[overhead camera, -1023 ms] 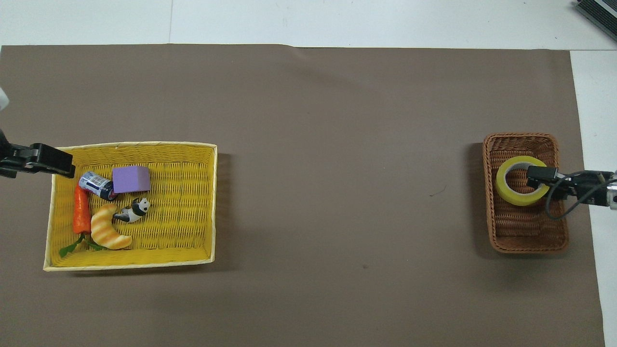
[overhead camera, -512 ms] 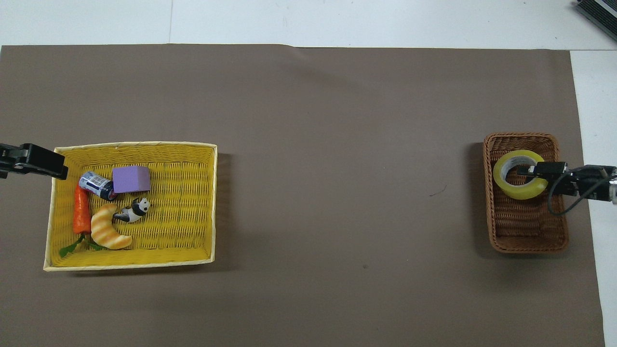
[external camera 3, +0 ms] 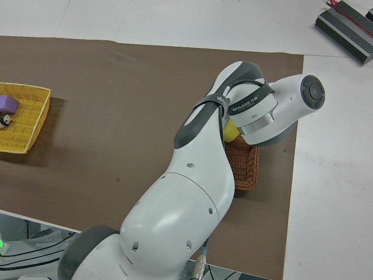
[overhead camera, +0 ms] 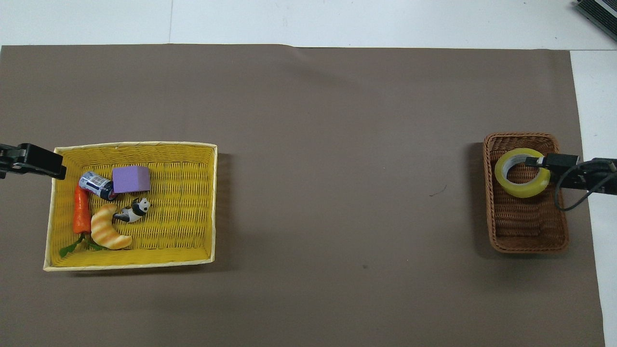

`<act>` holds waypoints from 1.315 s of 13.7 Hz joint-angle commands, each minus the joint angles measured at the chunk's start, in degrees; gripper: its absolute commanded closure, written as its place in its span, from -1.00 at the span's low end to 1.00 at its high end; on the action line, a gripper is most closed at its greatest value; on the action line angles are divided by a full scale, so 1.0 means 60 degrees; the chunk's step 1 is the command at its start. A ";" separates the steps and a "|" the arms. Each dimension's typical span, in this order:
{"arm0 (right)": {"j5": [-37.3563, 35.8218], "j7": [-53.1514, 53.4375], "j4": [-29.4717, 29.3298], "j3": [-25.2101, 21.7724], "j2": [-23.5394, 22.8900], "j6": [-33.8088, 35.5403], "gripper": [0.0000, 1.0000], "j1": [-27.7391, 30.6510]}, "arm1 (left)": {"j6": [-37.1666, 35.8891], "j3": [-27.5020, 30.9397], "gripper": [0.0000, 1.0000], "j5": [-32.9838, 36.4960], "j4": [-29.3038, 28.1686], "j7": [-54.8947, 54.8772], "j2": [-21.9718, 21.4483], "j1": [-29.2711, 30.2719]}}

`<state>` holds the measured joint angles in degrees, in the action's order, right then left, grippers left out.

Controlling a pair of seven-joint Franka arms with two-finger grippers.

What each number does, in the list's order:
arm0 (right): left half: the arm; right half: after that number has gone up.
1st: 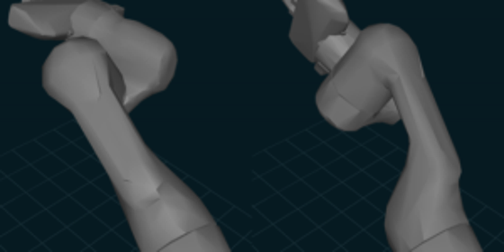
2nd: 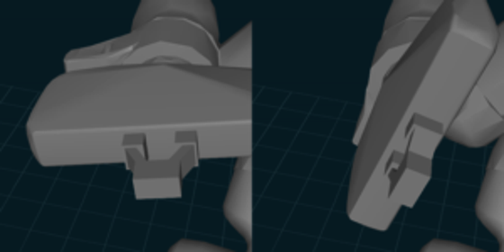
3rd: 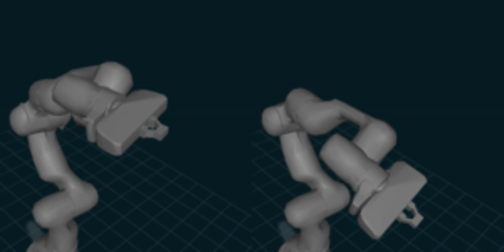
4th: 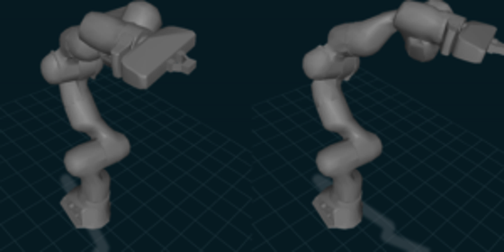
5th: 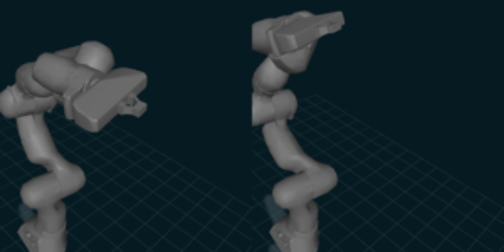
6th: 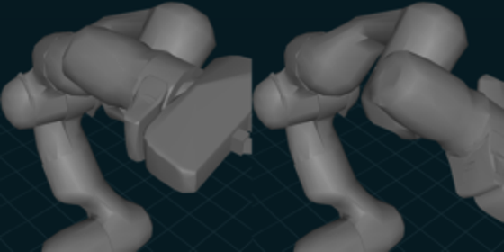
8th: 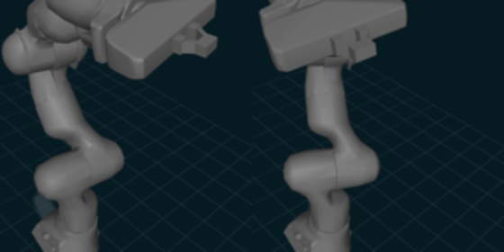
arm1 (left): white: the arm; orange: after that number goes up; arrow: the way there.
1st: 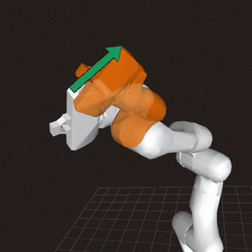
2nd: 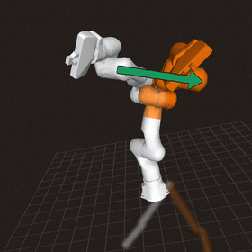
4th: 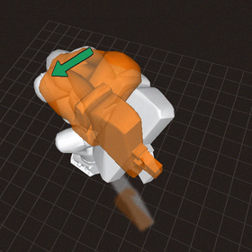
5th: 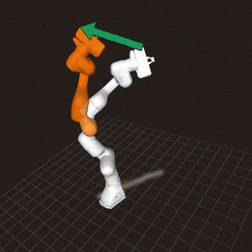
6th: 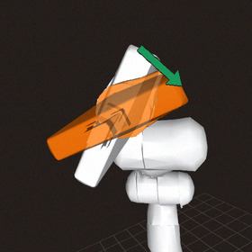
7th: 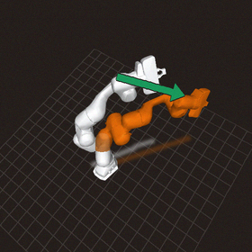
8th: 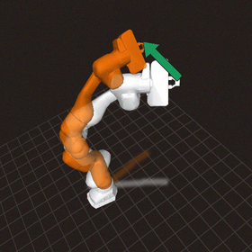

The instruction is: Move tape to another basket

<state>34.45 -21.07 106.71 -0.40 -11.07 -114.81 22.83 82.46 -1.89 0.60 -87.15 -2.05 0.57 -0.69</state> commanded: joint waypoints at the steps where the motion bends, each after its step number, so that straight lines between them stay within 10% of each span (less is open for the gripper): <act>1: -0.1284 0.1136 -0.0585 0.0022 0.0525 0.0426 -1.00 -0.0463 | -0.0223 -0.0036 -1.00 0.0091 0.0213 -0.0097 0.0037 0.0071; 9: -0.5315 0.4169 -0.1818 0.0183 0.1360 0.1802 -1.00 -0.2499 | -0.0223 -0.0036 -1.00 0.0091 0.0213 -0.0097 0.0037 0.0071; 12: -0.5623 0.4770 -0.3233 0.0213 0.1420 0.3819 -1.00 -0.2806 | -0.0223 -0.0036 -1.00 0.0091 0.0213 -0.0097 0.0037 0.0071; 18: -0.5654 0.4277 -0.3195 0.0154 0.1640 0.4265 -1.00 -0.2867 | -0.0223 -0.0036 -1.00 0.0091 0.0213 -0.0097 0.0037 0.0071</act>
<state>1.54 6.31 87.92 0.59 -1.21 -90.28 5.28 82.46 -1.89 0.60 -87.14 -2.05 0.57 -0.68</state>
